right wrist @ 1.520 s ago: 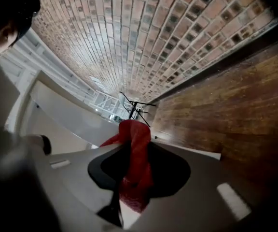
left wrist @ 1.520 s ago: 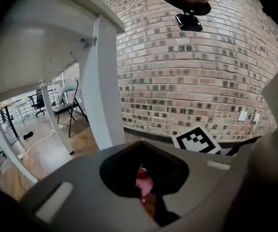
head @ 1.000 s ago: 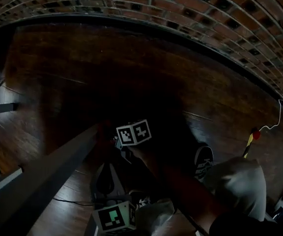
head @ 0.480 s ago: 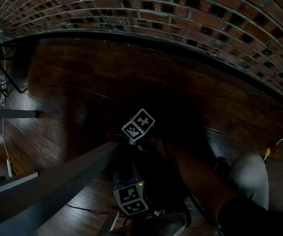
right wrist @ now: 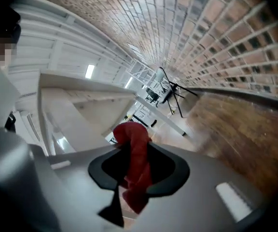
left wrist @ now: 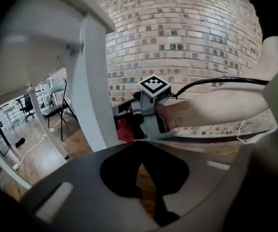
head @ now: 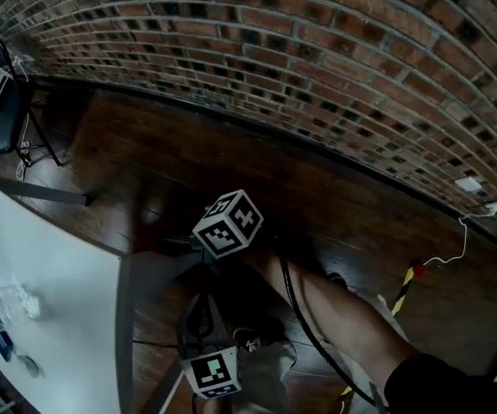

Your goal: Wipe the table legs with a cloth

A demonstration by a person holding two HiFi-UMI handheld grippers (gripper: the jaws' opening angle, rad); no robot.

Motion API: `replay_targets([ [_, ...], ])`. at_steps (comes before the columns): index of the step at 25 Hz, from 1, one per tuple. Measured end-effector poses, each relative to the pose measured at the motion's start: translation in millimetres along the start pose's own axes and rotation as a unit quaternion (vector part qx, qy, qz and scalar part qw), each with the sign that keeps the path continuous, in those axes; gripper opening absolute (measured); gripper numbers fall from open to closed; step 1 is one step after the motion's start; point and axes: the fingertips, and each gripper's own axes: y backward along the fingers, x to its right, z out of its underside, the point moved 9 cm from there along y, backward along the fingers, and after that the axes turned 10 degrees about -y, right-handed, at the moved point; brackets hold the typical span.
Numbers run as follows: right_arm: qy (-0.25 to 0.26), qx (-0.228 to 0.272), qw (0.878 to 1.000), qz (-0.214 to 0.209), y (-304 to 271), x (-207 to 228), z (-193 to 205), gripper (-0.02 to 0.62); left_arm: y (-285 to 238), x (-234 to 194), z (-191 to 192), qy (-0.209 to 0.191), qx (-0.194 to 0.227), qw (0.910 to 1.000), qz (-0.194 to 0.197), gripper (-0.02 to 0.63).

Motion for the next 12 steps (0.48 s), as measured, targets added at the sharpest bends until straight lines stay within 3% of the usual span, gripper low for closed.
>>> replay_targets([
  [3,0.019,0.026,0.999,-0.016,20,-79,-36,0.083,44,-7,-45,-0.002,0.012,0.9999,-0.011,-0.005],
  [6,0.02,0.057,0.998,-0.012,39,-127,-50,0.083,78,-12,-79,0.013,0.023,0.9995,-0.017,-0.005],
  [10,-0.003,0.123,0.992,0.036,74,-149,-33,0.083,109,-17,-88,0.034,0.03,0.9988,-0.02,-0.005],
  [12,-0.006,0.128,0.99,0.063,93,-156,-9,0.083,122,-15,-85,0.05,0.027,0.9983,-0.015,-0.005],
])
